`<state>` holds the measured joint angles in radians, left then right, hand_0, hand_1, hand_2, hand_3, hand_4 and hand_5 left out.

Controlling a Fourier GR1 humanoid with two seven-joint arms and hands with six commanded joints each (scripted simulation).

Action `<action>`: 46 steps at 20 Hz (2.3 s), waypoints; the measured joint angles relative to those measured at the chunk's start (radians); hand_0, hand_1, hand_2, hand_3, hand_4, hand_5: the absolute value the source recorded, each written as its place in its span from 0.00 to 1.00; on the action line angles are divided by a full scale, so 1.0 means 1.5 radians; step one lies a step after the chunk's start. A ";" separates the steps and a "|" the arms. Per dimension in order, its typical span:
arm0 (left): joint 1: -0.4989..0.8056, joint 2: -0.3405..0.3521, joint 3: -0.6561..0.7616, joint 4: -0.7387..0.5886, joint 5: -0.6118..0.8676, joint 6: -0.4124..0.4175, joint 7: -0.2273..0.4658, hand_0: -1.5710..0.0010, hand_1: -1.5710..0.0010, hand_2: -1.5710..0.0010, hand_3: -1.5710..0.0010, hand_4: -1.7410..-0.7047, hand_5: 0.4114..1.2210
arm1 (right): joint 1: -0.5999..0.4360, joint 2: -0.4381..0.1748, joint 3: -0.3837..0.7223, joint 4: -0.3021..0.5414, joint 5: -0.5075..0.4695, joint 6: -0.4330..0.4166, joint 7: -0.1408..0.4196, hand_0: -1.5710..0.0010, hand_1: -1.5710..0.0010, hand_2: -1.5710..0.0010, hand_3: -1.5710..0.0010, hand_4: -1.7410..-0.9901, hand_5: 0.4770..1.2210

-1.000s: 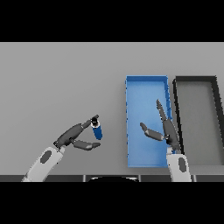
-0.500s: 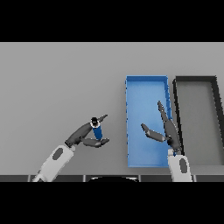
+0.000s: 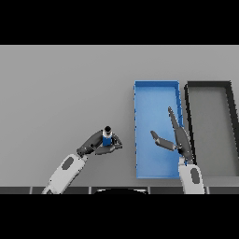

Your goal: Pick up the blue pipe and place it into the blue bin.

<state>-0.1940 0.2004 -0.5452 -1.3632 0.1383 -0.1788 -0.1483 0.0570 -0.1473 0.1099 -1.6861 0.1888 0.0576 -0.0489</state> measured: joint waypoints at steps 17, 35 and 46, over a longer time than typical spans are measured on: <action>-0.032 -0.039 -0.005 -0.117 -0.039 0.023 0.001 0.01 0.00 0.00 0.00 0.26 1.00 | 0.003 -0.009 0.001 0.008 0.015 -0.002 -0.001 1.00 1.00 1.00 1.00 0.82 0.12; -0.025 -0.063 0.015 -0.139 -0.072 -0.033 0.035 0.00 0.00 0.00 0.00 0.26 1.00 | 0.100 0.030 -0.002 -0.138 -0.045 -0.023 -0.072 1.00 0.99 0.99 1.00 0.76 0.16; -0.011 -0.077 0.024 -0.152 -0.108 -0.055 0.046 0.00 0.00 0.00 0.00 0.26 1.00 | -0.044 -0.096 0.089 -0.275 -0.126 0.149 0.166 1.00 1.00 1.00 1.00 0.65 0.06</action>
<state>-0.2100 0.0842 -0.5085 -1.5906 -0.0242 -0.2609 -0.0787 -0.0090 -0.2910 0.2434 -2.0984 -0.0008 0.2816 0.2002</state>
